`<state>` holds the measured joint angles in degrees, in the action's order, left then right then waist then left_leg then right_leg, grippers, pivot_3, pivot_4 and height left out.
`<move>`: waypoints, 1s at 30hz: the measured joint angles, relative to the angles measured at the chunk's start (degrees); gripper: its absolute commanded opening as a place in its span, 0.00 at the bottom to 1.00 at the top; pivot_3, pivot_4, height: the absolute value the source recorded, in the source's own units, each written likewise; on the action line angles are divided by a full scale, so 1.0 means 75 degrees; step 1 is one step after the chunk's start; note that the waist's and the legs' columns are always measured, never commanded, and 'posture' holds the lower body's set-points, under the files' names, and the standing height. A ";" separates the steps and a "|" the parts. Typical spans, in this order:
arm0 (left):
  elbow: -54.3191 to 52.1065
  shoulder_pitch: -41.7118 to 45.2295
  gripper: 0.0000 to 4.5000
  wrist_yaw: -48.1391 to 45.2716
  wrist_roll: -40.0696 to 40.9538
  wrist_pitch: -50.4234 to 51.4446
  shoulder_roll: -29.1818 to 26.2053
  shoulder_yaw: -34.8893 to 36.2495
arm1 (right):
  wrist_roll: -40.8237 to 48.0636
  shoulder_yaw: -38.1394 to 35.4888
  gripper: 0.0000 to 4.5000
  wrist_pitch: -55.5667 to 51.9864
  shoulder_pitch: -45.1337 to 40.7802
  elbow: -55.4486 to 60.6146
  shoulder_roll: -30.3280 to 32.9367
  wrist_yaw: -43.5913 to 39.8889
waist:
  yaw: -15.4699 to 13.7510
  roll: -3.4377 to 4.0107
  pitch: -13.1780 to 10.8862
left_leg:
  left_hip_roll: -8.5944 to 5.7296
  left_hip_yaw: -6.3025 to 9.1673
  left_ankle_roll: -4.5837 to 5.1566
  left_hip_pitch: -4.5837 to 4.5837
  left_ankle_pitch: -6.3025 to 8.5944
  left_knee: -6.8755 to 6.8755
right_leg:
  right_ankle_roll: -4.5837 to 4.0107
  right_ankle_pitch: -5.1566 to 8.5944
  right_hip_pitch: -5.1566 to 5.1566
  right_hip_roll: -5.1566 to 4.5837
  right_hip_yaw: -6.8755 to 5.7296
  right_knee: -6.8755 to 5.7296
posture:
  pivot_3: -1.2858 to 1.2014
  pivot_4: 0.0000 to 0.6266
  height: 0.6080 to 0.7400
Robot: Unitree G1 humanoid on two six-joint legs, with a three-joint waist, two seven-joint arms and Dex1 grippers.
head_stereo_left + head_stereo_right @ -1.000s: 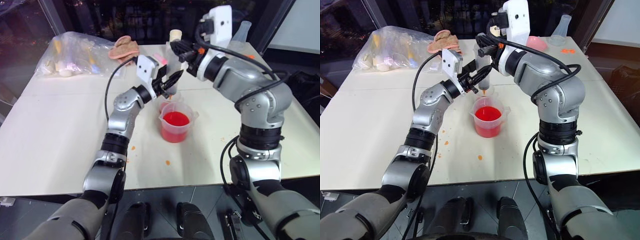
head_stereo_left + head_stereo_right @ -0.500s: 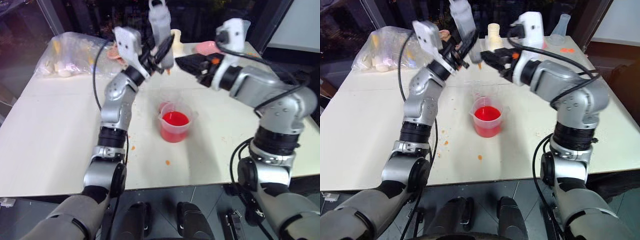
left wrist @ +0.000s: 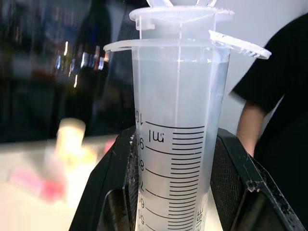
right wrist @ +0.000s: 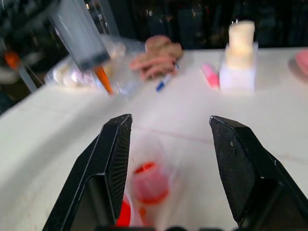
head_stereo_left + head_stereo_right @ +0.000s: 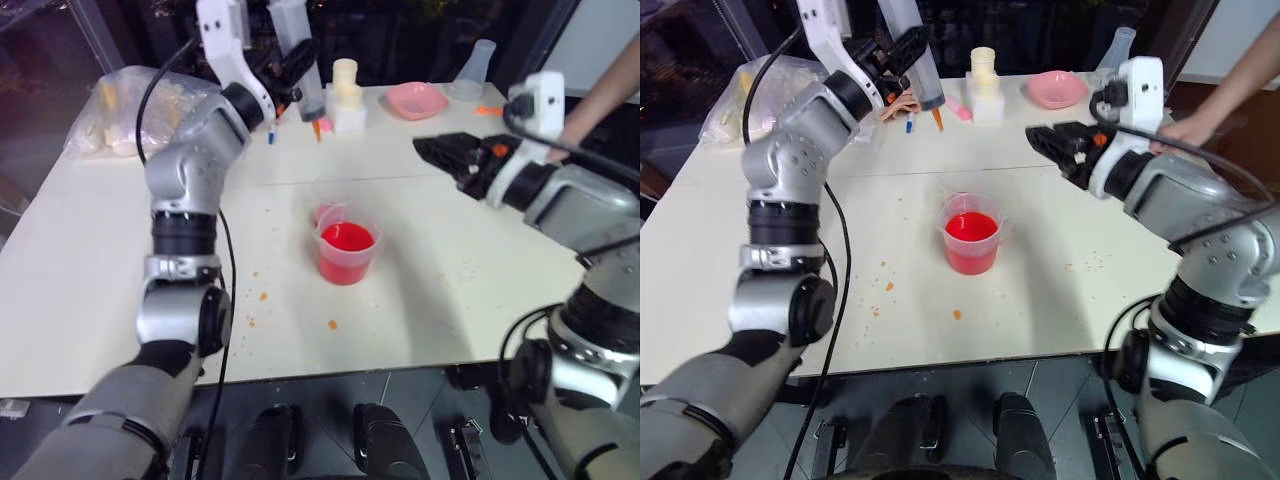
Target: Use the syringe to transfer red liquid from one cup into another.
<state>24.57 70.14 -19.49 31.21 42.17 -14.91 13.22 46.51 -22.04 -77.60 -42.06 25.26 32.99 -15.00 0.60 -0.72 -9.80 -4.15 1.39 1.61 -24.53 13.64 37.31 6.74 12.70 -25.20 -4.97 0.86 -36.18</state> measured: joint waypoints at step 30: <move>-0.0837 -0.1907 0.99 0.2203 0.0222 0.6647 -0.0332 0.0602 | 0.0262 0.1263 0.59 0.1073 0.0843 0.0940 0.2377 -0.2266 | -0.0029 -0.0010 -0.0005 | 0.0002 -0.0002 -0.0040 0.0007 0.0000 -0.0005 | -0.0002 0.0001 0.0004 -0.0038 0.0024 0.0014 | 0.52 0.24 1.00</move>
<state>18.29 55.84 -2.96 32.87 92.02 -17.40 17.74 48.47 -12.57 -69.55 -35.74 32.31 50.81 -31.99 0.38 -0.80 -9.84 -4.14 1.38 1.31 -24.48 13.64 37.28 6.73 12.71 -25.17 -5.25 1.04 -36.07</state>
